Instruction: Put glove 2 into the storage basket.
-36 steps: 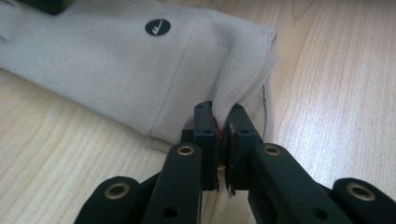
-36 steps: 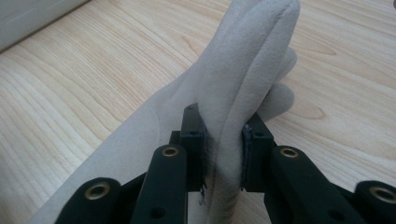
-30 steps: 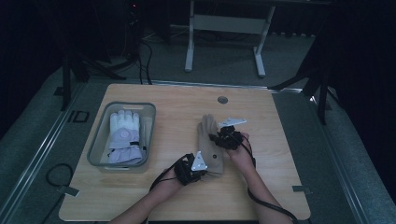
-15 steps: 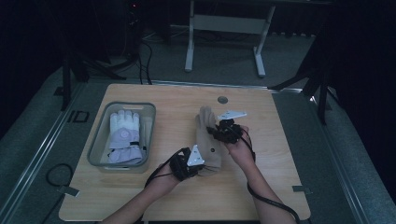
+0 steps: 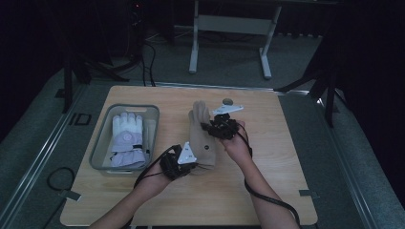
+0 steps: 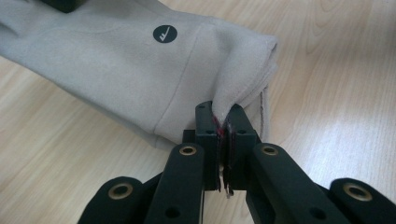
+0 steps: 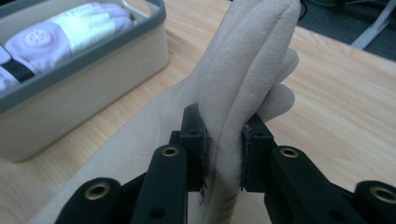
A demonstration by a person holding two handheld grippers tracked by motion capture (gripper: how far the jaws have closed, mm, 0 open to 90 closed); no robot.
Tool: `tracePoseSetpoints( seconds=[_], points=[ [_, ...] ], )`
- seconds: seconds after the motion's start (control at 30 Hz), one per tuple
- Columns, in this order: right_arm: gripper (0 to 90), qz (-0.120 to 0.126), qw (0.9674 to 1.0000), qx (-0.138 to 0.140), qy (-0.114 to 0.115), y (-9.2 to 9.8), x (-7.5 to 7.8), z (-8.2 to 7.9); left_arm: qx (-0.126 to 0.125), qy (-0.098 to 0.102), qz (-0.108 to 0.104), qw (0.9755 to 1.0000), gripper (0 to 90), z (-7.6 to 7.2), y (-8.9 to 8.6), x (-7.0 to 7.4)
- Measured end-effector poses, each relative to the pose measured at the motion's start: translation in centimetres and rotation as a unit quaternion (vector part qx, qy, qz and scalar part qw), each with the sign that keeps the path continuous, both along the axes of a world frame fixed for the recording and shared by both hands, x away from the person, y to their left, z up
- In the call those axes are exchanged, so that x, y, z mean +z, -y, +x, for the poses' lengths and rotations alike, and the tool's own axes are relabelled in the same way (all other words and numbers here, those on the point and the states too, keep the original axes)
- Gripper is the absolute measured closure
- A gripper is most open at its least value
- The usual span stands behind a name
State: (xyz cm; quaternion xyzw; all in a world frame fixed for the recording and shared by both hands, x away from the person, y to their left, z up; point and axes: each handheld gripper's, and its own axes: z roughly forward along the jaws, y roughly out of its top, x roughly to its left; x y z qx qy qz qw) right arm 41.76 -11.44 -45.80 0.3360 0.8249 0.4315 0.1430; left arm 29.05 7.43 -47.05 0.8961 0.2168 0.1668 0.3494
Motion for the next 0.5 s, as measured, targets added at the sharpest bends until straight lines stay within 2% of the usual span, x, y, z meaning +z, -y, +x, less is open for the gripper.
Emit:
tracePoseSetpoints(
  seconds=[0.3, 0.5],
  points=[
    [75.0, 0.006, 0.9996, 0.026, 0.011, -3.7, 1.8, 0.6, 0.023, 0.014, 0.014, 0.9995, 86.9, -0.3, -2.9, 1.5],
    [75.0, 0.012, 0.9987, 0.045, 0.018, -6.9, 3.2, 1.1, 0.048, 0.021, 0.013, 0.9985, 86.9, -0.5, -5.6, 2.5]
  ],
)
